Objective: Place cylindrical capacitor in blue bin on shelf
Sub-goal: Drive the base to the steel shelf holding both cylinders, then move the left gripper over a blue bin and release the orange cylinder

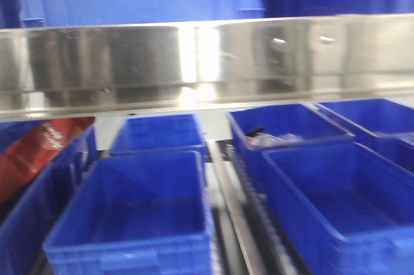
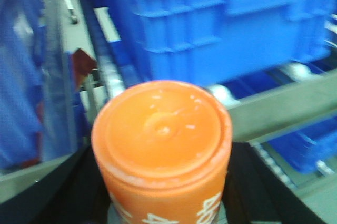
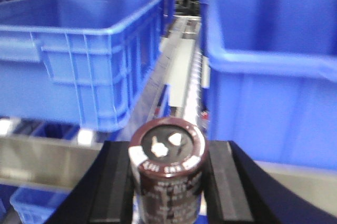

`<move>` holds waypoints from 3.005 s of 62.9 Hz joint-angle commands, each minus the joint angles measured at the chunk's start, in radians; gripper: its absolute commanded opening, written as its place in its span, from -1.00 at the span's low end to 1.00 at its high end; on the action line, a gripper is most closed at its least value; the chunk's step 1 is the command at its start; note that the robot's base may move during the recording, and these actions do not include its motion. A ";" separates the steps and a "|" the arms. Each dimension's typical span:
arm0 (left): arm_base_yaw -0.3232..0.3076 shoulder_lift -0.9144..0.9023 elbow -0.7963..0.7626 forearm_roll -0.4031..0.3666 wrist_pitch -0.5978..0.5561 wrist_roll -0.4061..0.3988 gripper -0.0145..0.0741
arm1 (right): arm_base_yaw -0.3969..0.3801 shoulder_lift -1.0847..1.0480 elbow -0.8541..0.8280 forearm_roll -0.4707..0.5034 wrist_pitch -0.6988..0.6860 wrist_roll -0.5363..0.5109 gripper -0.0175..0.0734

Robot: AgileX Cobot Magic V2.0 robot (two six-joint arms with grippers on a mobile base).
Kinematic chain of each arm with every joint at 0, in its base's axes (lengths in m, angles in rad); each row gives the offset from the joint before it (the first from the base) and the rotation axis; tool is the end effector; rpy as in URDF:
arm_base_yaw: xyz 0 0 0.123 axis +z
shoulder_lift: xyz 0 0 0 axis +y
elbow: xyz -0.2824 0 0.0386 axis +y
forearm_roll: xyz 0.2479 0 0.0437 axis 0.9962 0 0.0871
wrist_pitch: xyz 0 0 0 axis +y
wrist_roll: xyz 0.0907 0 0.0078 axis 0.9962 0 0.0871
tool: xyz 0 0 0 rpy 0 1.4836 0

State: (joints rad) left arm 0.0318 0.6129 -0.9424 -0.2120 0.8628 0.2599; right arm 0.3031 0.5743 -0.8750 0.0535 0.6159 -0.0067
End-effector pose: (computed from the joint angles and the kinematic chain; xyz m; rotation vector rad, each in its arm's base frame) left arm 0.0935 -0.0116 0.4006 0.1913 1.9911 -0.0630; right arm 0.0911 0.0314 0.4034 -0.2616 1.7871 0.2705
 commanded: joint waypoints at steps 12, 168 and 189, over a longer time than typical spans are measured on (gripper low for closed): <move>0.003 -0.007 0.000 -0.010 -0.020 -0.001 -0.92 | 0.000 -0.004 -0.009 -0.006 -0.026 -0.001 -0.95; -0.146 0.414 -0.453 -0.264 0.103 0.162 -0.92 | 0.000 -0.004 -0.009 0.026 -0.115 -0.001 -0.95; -0.411 0.823 -0.779 -0.201 0.091 0.162 -0.92 | 0.000 -0.004 -0.009 0.027 -0.115 -0.001 -0.95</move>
State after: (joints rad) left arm -0.3335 1.3588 -1.6535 -0.4255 0.9631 0.4174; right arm 0.3031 0.5743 -0.8750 0.0798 0.5331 -0.0067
